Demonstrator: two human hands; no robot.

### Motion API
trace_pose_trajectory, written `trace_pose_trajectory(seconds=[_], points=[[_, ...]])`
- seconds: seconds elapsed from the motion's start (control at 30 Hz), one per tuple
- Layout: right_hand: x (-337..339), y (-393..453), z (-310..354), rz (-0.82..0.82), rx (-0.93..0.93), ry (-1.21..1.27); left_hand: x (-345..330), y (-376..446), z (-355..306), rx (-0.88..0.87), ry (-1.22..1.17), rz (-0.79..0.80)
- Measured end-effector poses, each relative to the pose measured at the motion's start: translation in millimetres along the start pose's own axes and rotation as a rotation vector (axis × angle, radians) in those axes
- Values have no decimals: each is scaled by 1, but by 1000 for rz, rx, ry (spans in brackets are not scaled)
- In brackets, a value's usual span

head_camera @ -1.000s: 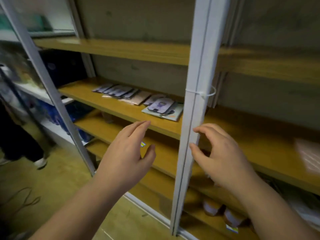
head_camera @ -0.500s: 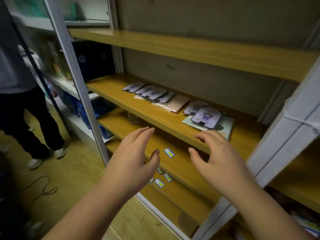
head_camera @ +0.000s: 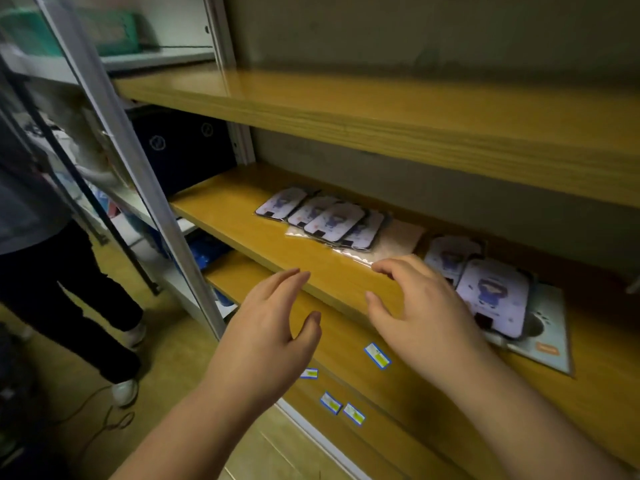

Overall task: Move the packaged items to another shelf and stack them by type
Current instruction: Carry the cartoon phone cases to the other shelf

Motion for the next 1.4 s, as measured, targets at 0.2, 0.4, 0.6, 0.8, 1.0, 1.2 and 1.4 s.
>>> trace_pose_trajectory(seconds=[0.2,0.4,0.6,0.8,1.0,1.2,1.4], points=[[-29,28,-9,-6,-123,-46,-27,75,36,-6,-138,118],[-45,43,-7,-38,-248,-125,-61,166,53,-75,-95,153],[-59,53,2,-90,-340,-188,-100,231,31,-143,315,267],[-67,61,9,-123,-408,-222,-107,246,34,-250,309,243],[-65,54,-1,-142,-588,-312,-91,263,57,-38,-229,320],[-57,51,-27,24,-802,-425,-79,256,75,55,-685,440],[-74,74,-39,113,-833,-519,-72,229,74,163,-989,529]])
Point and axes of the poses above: each hand's wrist, its own y-axis towards the middle knuckle, its own x-axis out of the back of the hand, z = x × y, the point moved 4 cm from there along y, towards the middle knuckle, and after that the axes turned 8 degrees about x, right-handed, at the moved point
